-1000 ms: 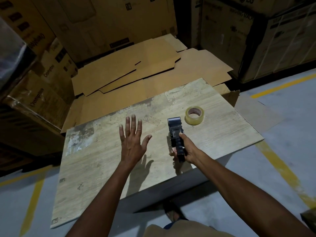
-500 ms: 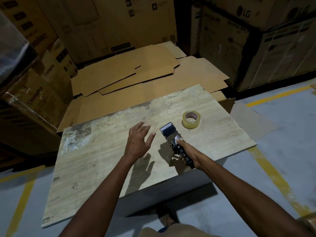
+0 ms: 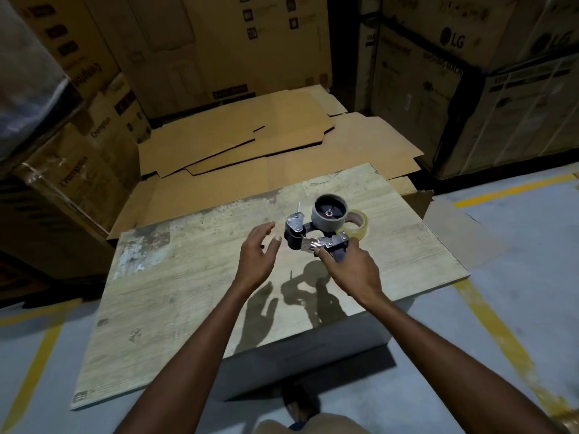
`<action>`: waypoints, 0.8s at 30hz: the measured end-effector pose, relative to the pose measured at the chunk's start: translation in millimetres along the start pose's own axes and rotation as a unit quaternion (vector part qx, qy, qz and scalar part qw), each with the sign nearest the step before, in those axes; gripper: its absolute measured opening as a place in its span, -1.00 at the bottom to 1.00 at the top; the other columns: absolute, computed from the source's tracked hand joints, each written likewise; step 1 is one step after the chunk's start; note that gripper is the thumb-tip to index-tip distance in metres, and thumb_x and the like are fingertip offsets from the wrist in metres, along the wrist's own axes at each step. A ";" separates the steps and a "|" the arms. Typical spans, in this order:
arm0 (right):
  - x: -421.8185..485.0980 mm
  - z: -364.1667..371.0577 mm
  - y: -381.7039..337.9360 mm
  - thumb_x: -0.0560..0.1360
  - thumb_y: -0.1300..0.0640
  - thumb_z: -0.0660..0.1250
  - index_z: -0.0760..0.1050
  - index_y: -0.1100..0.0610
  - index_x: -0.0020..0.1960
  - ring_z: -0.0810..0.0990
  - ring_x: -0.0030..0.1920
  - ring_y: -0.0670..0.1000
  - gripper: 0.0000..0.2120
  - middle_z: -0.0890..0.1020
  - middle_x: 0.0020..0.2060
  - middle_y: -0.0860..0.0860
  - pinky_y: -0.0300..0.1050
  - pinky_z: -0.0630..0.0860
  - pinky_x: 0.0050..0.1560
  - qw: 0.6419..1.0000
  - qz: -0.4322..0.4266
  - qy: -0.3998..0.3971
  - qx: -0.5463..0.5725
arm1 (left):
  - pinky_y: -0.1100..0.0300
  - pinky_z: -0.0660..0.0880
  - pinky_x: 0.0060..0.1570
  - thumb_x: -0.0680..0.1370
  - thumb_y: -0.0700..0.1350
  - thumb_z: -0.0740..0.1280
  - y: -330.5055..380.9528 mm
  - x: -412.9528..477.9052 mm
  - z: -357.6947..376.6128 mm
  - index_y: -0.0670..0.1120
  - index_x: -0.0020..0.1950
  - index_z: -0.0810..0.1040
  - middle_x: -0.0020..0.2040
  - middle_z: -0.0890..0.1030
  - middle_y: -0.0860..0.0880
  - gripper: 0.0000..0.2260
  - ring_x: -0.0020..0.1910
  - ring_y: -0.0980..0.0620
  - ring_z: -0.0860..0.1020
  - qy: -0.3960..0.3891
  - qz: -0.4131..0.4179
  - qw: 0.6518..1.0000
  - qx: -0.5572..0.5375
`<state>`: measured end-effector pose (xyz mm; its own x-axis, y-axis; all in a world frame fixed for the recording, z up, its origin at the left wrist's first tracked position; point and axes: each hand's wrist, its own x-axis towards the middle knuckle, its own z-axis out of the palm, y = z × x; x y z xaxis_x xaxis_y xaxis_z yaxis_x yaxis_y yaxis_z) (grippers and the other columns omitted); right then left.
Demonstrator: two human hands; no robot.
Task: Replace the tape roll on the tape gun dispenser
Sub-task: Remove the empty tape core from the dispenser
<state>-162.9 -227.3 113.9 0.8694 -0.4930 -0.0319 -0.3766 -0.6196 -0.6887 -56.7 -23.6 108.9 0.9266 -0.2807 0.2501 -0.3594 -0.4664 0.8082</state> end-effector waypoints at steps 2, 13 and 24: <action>1.6 -5.3 -4.7 0.51 -0.36 0.34 0.41 0.24 0.21 0.67 -0.06 0.25 -0.33 0.68 -0.05 0.17 -0.03 0.40 -0.27 0.997 -0.030 0.027 -0.062 | -0.06 0.43 0.42 0.66 -0.08 0.38 -4.3 1.8 -2.4 -0.06 0.50 0.51 0.51 0.48 -0.01 -0.61 0.48 0.04 0.42 0.000 0.029 0.999 0.039; 10.2 -10.5 -7.3 0.48 -0.39 0.36 0.45 0.21 0.18 0.67 -0.12 0.23 -0.33 0.68 -0.10 0.15 -0.03 0.46 -0.29 0.996 -0.037 0.039 -0.076 | -0.17 0.18 0.46 0.64 -0.11 0.41 -2.3 7.6 0.1 -0.04 0.52 0.47 0.59 0.37 -0.02 -0.56 0.58 -0.05 0.29 0.006 0.093 0.985 0.146; 29.7 12.6 3.2 0.52 -0.24 0.44 0.65 0.26 0.03 0.42 -0.50 0.04 -0.48 0.49 -0.40 0.08 -0.14 0.38 -0.43 0.884 0.201 -0.196 0.374 | -0.08 0.23 0.47 0.73 -0.06 0.25 -15.7 23.9 -1.8 -0.02 0.54 0.48 0.55 0.44 -0.01 -0.64 0.57 -0.02 0.32 -0.060 0.064 0.990 0.113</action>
<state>-134.2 -236.2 101.6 0.8132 -0.2401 -0.5301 -0.4906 0.2068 -0.8465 -28.7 -21.5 103.2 0.8573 -0.4403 0.2666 -0.5006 -0.5926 0.6311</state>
